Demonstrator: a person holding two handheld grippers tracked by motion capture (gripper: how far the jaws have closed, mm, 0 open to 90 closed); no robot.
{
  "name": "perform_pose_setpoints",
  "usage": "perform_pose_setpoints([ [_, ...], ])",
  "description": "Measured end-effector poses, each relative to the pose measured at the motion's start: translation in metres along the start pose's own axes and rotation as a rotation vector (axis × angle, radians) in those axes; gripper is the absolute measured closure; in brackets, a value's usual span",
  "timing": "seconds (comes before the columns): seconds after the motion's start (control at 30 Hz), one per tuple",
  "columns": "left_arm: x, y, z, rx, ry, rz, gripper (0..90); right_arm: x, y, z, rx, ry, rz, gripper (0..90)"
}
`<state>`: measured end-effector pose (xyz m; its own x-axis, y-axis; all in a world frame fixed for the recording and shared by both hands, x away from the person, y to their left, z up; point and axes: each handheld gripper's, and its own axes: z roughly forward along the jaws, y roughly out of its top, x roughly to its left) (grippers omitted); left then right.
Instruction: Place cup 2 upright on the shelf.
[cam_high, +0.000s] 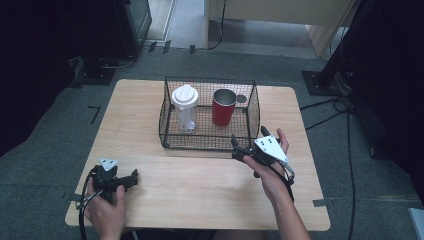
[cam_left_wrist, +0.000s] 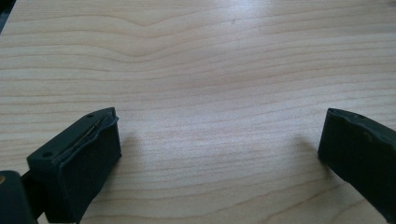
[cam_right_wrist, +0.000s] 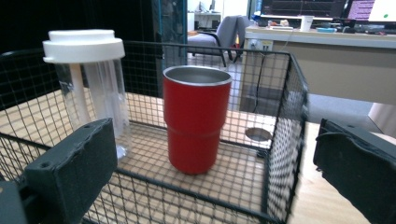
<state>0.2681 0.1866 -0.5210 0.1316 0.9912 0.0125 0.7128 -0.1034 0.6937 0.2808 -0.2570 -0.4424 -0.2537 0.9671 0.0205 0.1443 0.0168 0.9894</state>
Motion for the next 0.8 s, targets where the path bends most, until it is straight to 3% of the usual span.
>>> perform_pose_setpoints([
  [0.8,0.0,0.0,0.0,0.0,0.0,0.001,0.0,-0.045,-0.053,-0.043,0.073,-0.094,0.02,0.0],
])
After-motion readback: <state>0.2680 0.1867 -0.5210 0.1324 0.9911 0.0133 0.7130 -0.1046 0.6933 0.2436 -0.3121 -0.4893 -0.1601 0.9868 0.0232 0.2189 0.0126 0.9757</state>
